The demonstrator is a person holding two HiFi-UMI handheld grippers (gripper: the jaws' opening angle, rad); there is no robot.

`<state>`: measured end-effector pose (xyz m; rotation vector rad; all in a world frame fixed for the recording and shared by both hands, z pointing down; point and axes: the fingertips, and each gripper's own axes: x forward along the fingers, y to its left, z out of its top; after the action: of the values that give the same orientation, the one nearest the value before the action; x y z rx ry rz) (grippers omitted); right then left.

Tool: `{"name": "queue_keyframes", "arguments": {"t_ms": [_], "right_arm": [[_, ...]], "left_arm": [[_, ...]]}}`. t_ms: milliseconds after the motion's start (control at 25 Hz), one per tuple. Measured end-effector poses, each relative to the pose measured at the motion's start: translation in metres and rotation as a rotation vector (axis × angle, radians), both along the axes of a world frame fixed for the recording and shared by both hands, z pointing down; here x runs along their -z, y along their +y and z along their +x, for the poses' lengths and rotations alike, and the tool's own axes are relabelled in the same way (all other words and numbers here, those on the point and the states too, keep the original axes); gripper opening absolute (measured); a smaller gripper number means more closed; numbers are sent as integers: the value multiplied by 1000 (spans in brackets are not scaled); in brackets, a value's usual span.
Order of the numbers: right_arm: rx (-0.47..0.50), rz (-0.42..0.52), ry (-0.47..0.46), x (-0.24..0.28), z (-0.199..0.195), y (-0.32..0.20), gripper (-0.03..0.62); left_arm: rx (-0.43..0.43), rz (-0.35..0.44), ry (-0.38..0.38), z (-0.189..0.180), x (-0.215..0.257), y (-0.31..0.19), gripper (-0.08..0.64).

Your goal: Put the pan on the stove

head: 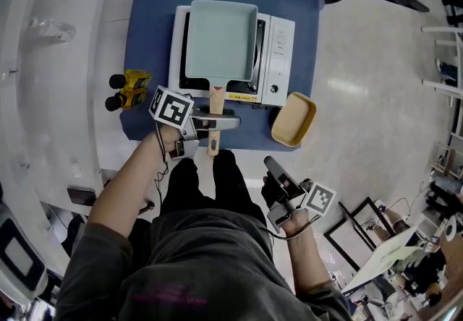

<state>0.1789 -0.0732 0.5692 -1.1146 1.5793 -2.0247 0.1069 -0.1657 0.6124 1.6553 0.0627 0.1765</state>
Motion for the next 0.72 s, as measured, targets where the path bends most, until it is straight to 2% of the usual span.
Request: {"name": "queue_keyframes", "arguments": {"t_ms": [720], "right_arm": [[18, 84, -13, 27, -49, 6, 3]], "left_arm": [[25, 82, -75, -70, 33, 37, 279]]}}
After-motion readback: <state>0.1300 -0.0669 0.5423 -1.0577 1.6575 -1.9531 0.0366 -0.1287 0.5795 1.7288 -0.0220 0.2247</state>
